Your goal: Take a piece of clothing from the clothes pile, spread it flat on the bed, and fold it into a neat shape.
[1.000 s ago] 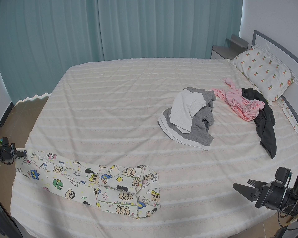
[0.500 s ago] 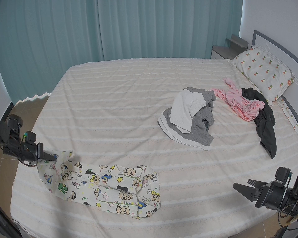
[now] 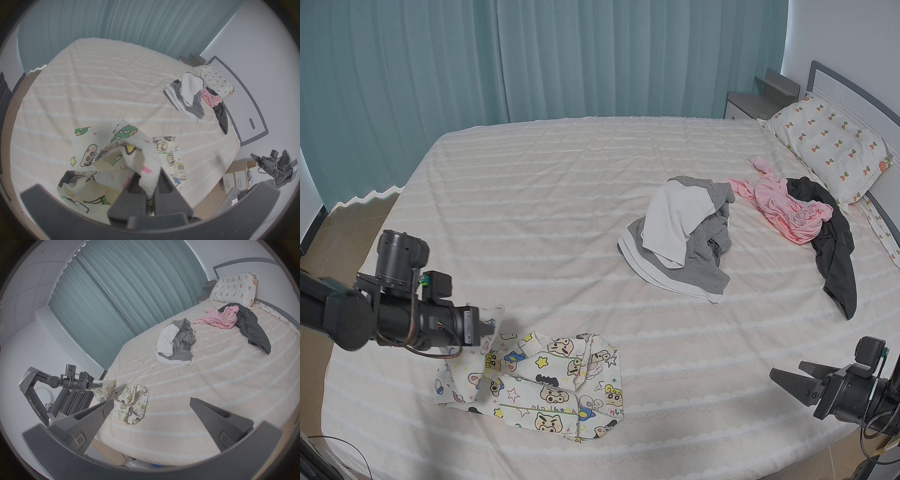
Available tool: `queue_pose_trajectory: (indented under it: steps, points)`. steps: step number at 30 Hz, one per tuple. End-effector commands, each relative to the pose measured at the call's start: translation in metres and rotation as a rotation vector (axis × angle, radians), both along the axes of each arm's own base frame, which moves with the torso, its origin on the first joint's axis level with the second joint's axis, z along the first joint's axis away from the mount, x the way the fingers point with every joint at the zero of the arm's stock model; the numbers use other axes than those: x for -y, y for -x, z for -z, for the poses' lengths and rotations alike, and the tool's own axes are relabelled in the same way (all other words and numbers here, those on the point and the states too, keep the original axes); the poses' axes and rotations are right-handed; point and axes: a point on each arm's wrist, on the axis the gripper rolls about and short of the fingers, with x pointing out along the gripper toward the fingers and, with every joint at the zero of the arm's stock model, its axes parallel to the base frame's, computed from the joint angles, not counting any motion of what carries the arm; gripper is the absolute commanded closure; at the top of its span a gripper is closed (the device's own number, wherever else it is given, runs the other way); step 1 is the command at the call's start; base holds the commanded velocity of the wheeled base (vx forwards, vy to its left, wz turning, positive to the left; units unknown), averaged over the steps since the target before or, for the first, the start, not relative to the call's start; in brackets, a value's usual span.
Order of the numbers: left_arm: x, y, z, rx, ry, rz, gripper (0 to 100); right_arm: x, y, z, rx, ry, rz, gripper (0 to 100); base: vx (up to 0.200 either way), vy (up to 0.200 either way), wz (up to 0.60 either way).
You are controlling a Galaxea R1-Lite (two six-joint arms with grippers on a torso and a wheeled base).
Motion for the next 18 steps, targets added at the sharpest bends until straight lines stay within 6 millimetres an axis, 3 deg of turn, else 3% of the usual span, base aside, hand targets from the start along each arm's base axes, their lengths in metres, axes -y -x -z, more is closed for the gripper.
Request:
queue_pose_trajectory:
  steps: [1,10,18]
  points:
    - [0.05,0.014,0.029,-0.027,-0.017,0.036,100,0.0,0.0,0.0,-0.001,0.001,0.0,0,0.0,0.0,0.0]
    - [0.087,0.01,0.059,-0.01,-0.015,0.049,100,0.0,0.0,0.0,-0.001,0.001,0.0,0,0.0,0.0,0.0]
    - [0.111,0.015,0.061,0.013,0.046,0.083,100,0.0,0.0,0.0,-0.002,0.001,0.0,0,0.0,0.0,0.0]
